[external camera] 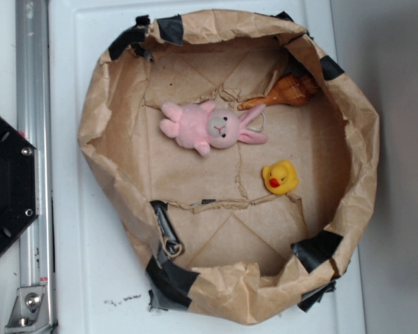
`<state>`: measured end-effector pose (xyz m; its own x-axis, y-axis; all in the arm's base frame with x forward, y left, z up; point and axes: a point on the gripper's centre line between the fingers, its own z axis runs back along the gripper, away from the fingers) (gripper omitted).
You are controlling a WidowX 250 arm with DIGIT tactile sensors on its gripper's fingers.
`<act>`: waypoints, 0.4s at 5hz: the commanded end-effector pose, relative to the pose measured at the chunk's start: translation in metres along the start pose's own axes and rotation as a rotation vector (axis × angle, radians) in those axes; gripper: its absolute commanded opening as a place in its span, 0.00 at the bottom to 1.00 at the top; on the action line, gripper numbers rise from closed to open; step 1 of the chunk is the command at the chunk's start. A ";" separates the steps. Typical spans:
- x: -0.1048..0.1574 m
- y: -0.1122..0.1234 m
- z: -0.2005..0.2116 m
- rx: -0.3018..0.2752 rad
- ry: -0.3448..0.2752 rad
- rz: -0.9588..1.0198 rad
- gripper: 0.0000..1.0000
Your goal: Grab the yellow duck.
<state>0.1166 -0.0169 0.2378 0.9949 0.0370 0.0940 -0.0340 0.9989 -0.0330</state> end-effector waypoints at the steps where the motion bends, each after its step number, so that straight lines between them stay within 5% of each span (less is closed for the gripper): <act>1: 0.000 0.000 0.000 0.000 0.000 0.000 1.00; 2: 0.050 0.003 -0.006 0.102 -0.074 -0.013 1.00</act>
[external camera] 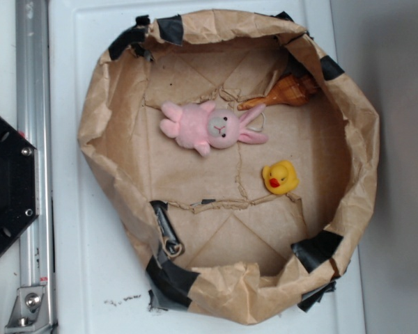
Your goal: Grab the yellow duck.
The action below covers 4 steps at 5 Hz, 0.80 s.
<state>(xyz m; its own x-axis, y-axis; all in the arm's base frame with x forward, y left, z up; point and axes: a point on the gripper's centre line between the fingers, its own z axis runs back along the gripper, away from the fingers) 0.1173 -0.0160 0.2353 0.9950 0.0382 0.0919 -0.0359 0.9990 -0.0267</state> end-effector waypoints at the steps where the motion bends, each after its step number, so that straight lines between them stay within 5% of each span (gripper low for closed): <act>1: 0.090 0.010 -0.018 0.020 -0.231 -0.077 1.00; 2: 0.120 0.018 -0.054 0.010 -0.219 -0.129 1.00; 4: 0.138 0.038 -0.123 -0.018 -0.080 -0.178 1.00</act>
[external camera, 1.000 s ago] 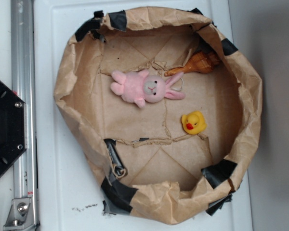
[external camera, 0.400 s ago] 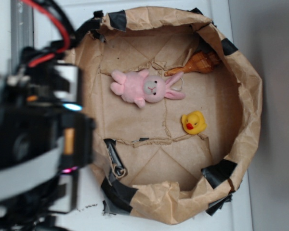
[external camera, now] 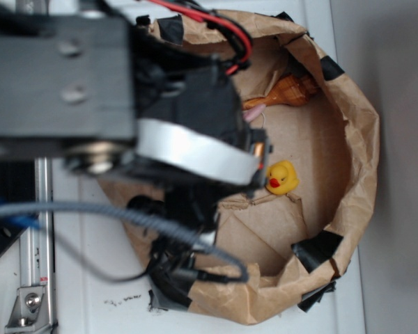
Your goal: Grab the yellow duck.
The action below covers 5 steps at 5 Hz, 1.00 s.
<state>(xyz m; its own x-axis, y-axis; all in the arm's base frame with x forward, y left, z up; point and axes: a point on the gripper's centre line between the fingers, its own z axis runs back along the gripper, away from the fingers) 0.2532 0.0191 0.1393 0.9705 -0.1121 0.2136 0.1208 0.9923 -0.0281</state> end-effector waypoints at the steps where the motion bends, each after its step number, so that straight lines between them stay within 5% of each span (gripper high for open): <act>1: 0.008 0.007 -0.017 0.003 0.039 -0.023 1.00; 4: 0.008 0.007 -0.017 0.003 0.039 -0.023 1.00; 5: 0.014 0.012 -0.046 -0.066 0.014 -0.058 1.00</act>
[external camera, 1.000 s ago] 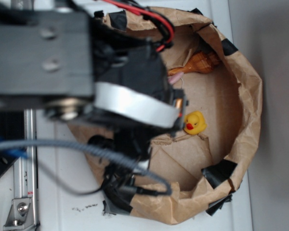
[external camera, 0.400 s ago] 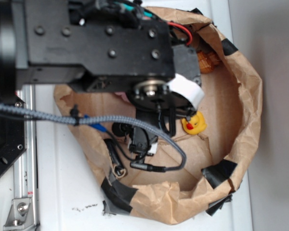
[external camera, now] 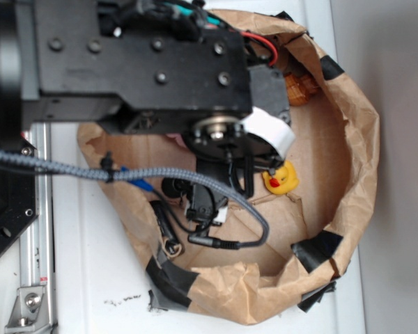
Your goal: Grab the yellow duck.
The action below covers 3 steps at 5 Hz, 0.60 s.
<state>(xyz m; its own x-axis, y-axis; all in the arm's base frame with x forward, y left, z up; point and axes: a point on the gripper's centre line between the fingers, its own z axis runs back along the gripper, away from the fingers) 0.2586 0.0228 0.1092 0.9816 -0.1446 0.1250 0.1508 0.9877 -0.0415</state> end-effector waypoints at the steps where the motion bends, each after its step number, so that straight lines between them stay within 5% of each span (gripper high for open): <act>1: 0.031 0.001 -0.030 -0.022 -0.070 -0.061 1.00; 3: 0.039 -0.015 -0.025 -0.056 -0.126 -0.156 1.00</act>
<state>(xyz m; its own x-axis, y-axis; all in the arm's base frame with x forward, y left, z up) 0.2888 0.0060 0.0677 0.9480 -0.2597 0.1838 0.2806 0.9547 -0.0987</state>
